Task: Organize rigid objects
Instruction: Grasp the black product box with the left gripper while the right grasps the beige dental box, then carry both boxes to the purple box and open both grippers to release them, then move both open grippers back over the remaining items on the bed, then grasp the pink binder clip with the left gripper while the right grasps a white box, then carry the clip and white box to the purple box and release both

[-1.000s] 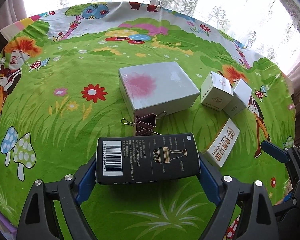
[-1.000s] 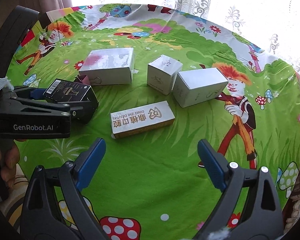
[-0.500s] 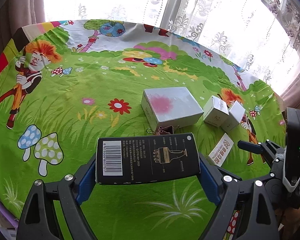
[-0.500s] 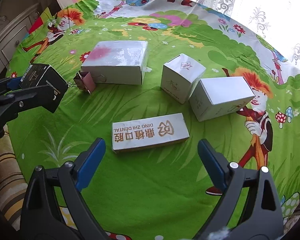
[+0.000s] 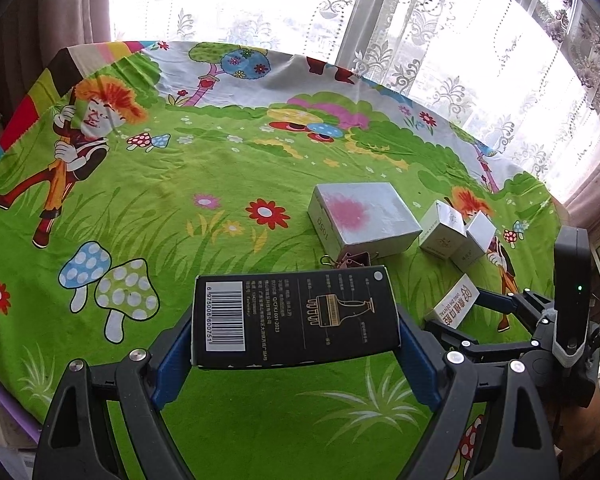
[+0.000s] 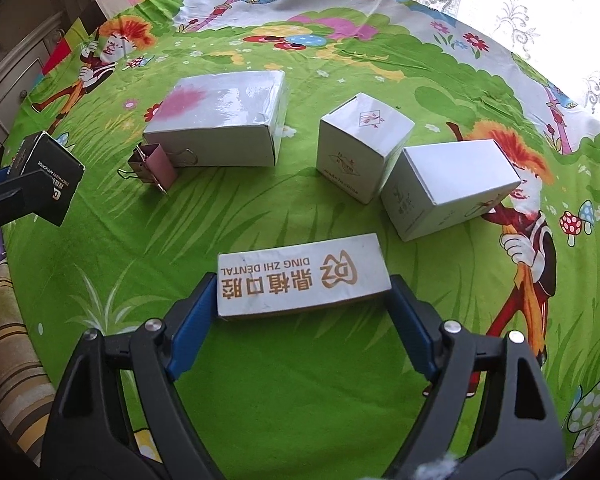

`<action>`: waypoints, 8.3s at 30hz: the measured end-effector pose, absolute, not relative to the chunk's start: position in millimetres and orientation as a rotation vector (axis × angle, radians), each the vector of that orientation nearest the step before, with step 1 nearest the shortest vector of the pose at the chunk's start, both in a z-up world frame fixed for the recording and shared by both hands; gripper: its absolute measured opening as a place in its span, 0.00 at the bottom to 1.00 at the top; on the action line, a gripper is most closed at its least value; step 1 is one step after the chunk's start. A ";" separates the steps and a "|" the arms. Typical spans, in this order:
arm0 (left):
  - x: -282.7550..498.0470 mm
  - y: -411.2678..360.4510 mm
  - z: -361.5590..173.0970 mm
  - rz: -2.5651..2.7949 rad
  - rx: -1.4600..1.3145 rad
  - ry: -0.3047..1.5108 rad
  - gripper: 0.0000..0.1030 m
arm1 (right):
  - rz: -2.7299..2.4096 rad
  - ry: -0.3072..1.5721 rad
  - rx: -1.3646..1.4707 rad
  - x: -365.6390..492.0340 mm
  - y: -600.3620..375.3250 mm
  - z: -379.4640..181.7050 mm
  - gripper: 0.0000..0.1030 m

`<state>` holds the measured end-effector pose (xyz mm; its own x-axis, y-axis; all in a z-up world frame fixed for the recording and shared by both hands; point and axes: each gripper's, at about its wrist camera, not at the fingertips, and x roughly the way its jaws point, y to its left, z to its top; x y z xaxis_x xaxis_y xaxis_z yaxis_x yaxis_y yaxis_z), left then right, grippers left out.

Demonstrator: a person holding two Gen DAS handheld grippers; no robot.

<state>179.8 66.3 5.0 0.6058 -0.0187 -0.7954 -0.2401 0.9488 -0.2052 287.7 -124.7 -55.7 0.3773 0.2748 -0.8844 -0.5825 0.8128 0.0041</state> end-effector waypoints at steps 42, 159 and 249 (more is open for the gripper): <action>43.9 152.3 47.2 0.242 -0.444 0.793 0.87 | 0.675 0.920 -0.259 131.6 -38.6 56.9 0.82; 176.1 52.5 23.3 0.028 -0.253 0.944 0.92 | 0.310 0.970 -0.060 218.1 -162.8 6.7 0.88; 133.0 88.9 39.5 0.056 -0.413 0.778 0.36 | 0.195 0.939 0.046 225.8 -147.1 40.8 0.38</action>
<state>133.0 88.9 39.5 0.7149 -0.1012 -0.6919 -0.1997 0.9187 -0.3407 225.8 -147.1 40.8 0.5744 0.1866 -0.7970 -0.1465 0.9814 0.1241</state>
